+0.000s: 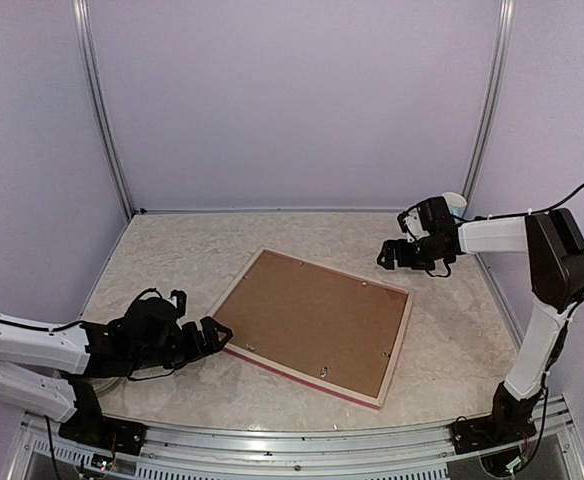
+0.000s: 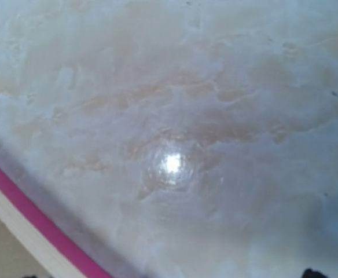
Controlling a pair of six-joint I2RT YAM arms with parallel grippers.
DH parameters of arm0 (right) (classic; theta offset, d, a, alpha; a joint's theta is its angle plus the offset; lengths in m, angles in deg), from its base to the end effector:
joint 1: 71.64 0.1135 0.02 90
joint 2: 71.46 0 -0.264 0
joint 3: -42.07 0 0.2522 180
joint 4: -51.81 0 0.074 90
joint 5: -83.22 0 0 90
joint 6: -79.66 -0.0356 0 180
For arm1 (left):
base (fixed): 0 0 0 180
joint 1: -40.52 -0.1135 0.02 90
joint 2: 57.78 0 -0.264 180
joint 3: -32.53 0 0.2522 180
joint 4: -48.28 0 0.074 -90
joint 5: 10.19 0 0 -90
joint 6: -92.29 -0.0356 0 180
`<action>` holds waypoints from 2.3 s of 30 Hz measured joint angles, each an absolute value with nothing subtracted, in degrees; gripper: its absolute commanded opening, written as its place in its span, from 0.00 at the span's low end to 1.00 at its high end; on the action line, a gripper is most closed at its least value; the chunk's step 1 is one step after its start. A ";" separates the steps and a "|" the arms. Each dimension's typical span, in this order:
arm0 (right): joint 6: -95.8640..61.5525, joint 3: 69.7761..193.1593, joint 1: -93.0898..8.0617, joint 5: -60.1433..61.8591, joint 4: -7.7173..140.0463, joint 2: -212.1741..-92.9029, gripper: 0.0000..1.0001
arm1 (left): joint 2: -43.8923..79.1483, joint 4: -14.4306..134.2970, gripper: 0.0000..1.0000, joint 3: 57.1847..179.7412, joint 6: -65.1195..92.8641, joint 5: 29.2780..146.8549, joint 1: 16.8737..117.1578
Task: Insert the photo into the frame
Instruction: Adjust the photo frame at the center of the board.
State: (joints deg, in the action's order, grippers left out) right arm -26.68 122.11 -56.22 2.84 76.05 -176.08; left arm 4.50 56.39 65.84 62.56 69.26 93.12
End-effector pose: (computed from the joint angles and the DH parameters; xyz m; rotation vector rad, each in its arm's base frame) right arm 0.3723 0.1089 0.1819 -0.0579 2.4577 0.4514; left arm 0.1296 -0.1587 0.1593 -0.2649 2.3376 -0.8547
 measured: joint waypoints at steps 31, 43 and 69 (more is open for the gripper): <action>-26.55 112.59 -56.20 13.29 70.45 -175.79 0.99 | 23.02 47.49 0.99 71.29 61.19 70.07 92.52; -27.77 107.36 -52.70 13.97 70.45 -168.38 0.99 | 26.56 45.94 0.99 73.74 59.07 71.71 88.46; -26.26 108.54 -50.08 7.54 75.33 -164.36 0.99 | 30.64 40.87 0.99 75.27 55.72 75.75 81.95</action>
State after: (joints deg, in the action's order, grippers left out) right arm -26.26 108.54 -50.08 7.54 75.33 -164.36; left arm 30.64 40.87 75.27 55.72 75.75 81.95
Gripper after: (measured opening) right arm 0.992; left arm 0.989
